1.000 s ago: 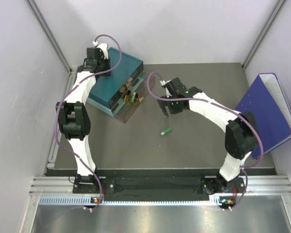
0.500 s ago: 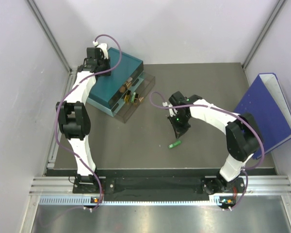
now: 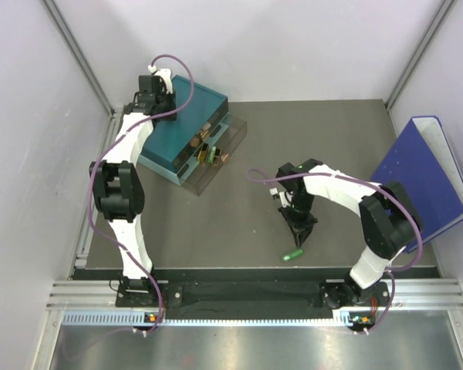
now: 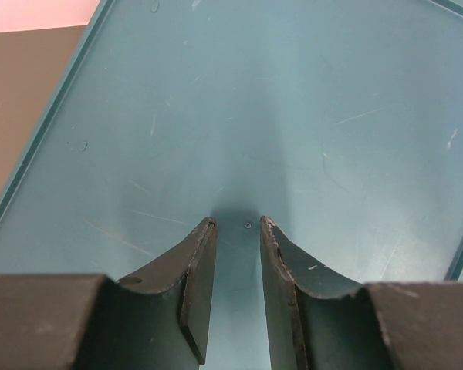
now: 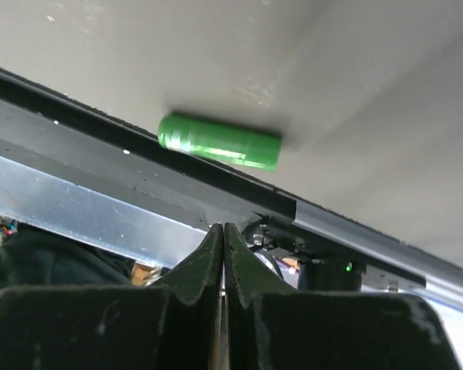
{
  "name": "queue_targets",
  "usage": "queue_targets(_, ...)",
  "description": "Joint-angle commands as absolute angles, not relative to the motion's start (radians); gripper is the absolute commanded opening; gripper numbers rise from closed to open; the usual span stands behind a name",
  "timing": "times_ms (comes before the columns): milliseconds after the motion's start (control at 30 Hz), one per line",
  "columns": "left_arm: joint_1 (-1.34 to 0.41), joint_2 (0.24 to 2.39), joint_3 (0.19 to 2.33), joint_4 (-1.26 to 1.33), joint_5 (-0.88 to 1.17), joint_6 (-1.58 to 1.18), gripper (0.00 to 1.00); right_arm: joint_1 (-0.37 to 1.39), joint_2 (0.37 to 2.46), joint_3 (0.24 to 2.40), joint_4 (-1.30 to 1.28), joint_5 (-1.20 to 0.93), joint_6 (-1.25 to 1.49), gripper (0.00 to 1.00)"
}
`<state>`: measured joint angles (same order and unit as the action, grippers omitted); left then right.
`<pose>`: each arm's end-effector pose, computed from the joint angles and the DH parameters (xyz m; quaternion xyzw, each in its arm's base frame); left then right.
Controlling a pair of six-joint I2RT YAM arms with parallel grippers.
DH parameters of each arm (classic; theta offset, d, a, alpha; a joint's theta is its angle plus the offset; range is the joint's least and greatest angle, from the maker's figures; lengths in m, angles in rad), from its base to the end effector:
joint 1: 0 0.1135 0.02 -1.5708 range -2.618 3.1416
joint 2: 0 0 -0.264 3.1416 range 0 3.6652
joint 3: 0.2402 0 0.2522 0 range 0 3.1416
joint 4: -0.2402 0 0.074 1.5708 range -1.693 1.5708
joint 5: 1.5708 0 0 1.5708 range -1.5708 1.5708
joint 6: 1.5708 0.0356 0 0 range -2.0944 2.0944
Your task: Organize the makeup
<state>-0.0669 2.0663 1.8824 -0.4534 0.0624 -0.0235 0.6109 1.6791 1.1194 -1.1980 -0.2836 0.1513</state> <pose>0.4841 -0.0347 0.2948 0.0334 0.8921 -0.0482 0.4480 0.2137 0.1618 0.1904 0.2117 -0.9627 -0.0963 0.1381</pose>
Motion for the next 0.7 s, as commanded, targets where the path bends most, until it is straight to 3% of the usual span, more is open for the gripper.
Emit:
queue_targets(0,-0.092,2.238,1.782,-0.788,0.115,-0.061,0.34,0.609,1.727,1.086,-1.218,-0.245,0.201,0.0)
queue_targets(333,-0.098,2.253,1.824,-0.813,0.097,-0.041,0.34,0.609,1.724,1.06,-1.074,-0.216,0.249,0.0)
queue_targets(667,-0.112,2.226,1.829,-0.802,0.084,-0.048,0.34,0.6,1.707,1.242,-1.049,-0.127,0.261,0.0)
